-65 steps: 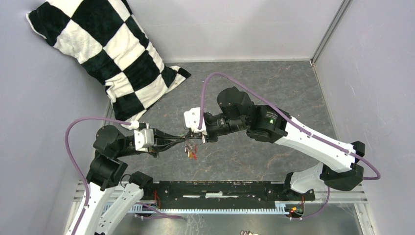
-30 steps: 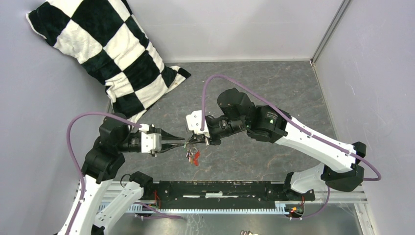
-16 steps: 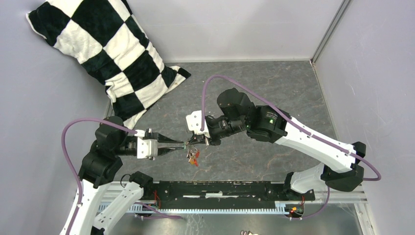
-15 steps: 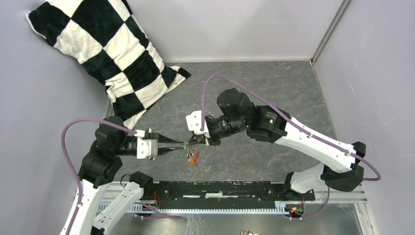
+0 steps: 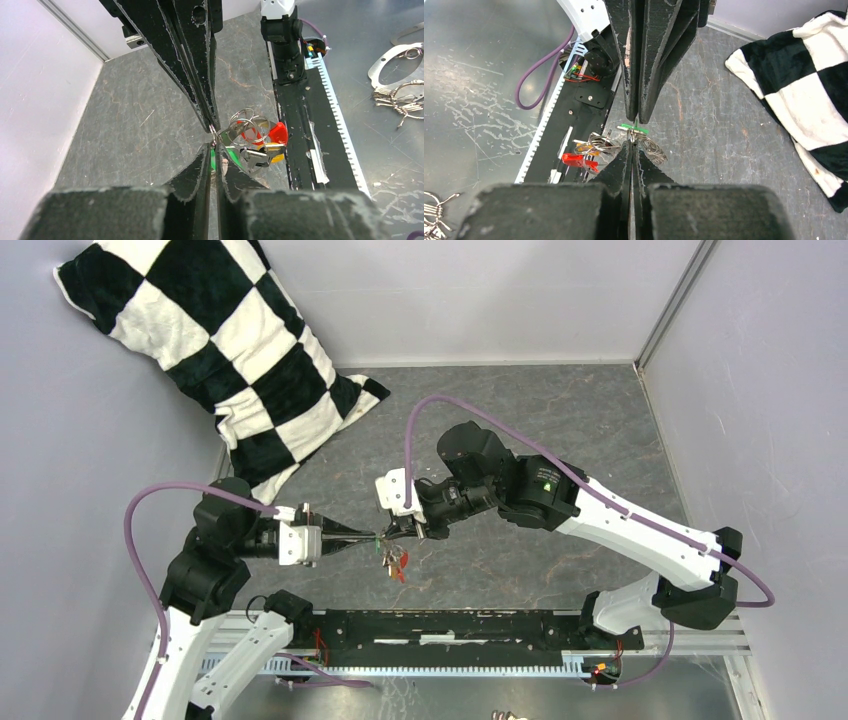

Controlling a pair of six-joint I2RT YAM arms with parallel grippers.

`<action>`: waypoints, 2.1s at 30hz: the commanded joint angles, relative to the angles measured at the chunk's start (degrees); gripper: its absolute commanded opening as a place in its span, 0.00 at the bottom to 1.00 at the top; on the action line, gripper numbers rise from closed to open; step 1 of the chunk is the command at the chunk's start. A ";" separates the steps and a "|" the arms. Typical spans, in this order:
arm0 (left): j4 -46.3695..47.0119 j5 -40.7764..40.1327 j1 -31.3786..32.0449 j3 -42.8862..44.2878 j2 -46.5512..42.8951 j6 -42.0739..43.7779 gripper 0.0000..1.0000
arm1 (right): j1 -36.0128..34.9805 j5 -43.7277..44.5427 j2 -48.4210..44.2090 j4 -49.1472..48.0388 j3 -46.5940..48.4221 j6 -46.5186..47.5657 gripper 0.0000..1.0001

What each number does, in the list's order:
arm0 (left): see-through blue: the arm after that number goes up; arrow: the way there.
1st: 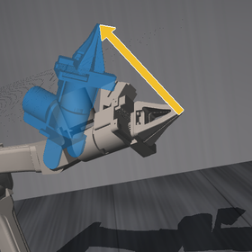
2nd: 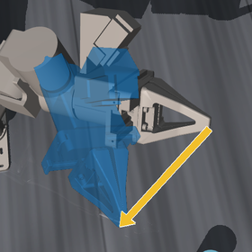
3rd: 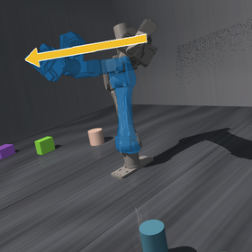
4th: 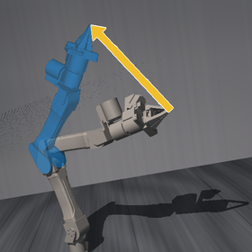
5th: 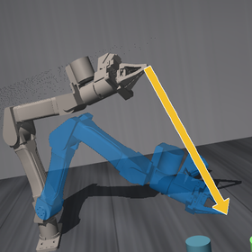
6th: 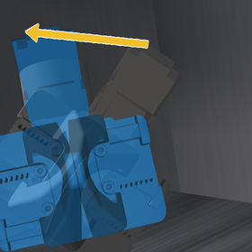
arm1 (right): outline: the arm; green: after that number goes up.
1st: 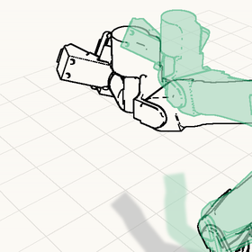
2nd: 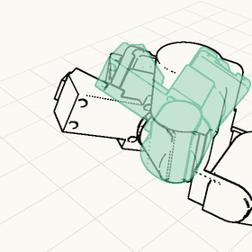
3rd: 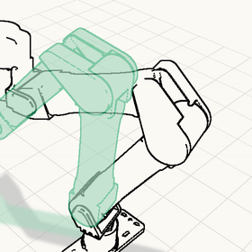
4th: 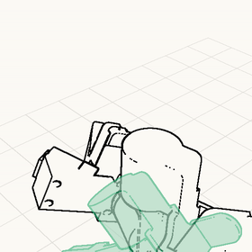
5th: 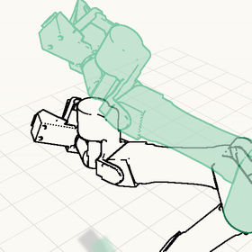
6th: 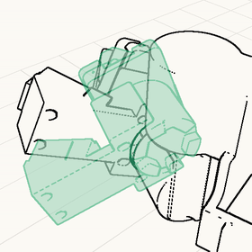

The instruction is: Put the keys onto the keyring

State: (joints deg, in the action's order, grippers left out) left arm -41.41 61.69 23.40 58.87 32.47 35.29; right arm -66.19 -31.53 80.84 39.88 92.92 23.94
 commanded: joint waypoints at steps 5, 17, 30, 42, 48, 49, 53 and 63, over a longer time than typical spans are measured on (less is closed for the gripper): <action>1.99 1.92 0.16 -0.32 -0.85 0.40 0.13 | 0.24 -2.27 0.07 -3.37 1.67 -1.59 0.00; 1.32 2.33 0.12 -0.78 -0.40 1.02 0.15 | 0.28 -3.09 -0.07 -4.99 0.78 -2.50 0.00; 1.20 0.14 0.21 -1.27 -1.70 3.82 0.02 | 0.56 -2.78 -0.59 -5.53 -0.39 -2.95 0.00; -0.87 -1.75 0.20 -3.57 -7.21 12.64 0.02 | 2.29 -7.59 -5.44 -23.38 -11.56 -14.22 0.00; -3.72 -1.86 0.13 -3.75 -8.46 17.19 0.02 | 2.86 -8.24 -6.80 -29.73 -15.04 -18.62 0.00; -4.59 -1.72 0.08 -3.69 -8.47 17.88 0.02 | 2.94 -8.28 -6.98 -30.72 -15.57 -19.42 0.00; -8.05 -1.71 0.08 -3.33 -8.52 22.48 0.02 | 3.53 -8.11 -8.12 -34.39 -17.64 -21.74 0.00; -9.12 -1.54 0.09 -3.33 -9.40 23.75 0.02 | 4.31 -8.20 -9.28 -39.36 -20.69 -24.60 0.00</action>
State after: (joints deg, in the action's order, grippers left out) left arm -48.07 59.83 23.40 55.22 23.73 56.51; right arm -62.74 -39.53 74.26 7.90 72.42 1.30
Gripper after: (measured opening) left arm 0.029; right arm 0.007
